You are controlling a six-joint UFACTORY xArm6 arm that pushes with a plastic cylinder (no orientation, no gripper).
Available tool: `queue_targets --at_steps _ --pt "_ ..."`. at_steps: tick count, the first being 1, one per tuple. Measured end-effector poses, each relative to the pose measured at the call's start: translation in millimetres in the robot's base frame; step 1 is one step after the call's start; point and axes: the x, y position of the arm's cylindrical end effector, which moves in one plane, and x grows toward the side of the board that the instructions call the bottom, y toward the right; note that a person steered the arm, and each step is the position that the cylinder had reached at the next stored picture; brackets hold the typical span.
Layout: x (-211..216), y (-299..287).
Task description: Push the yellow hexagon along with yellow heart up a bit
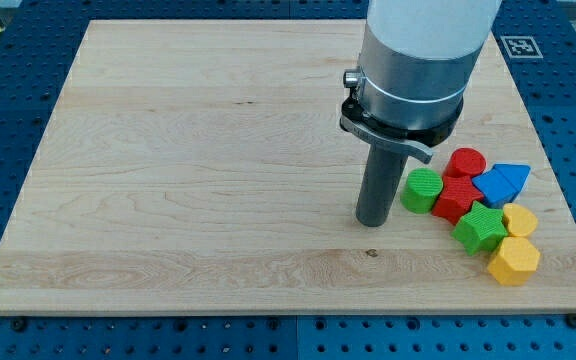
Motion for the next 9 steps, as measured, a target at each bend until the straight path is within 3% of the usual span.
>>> queue_targets --at_steps 2,4,9 --pt "0 -5" --pt "87 -12" --pt "87 -1"
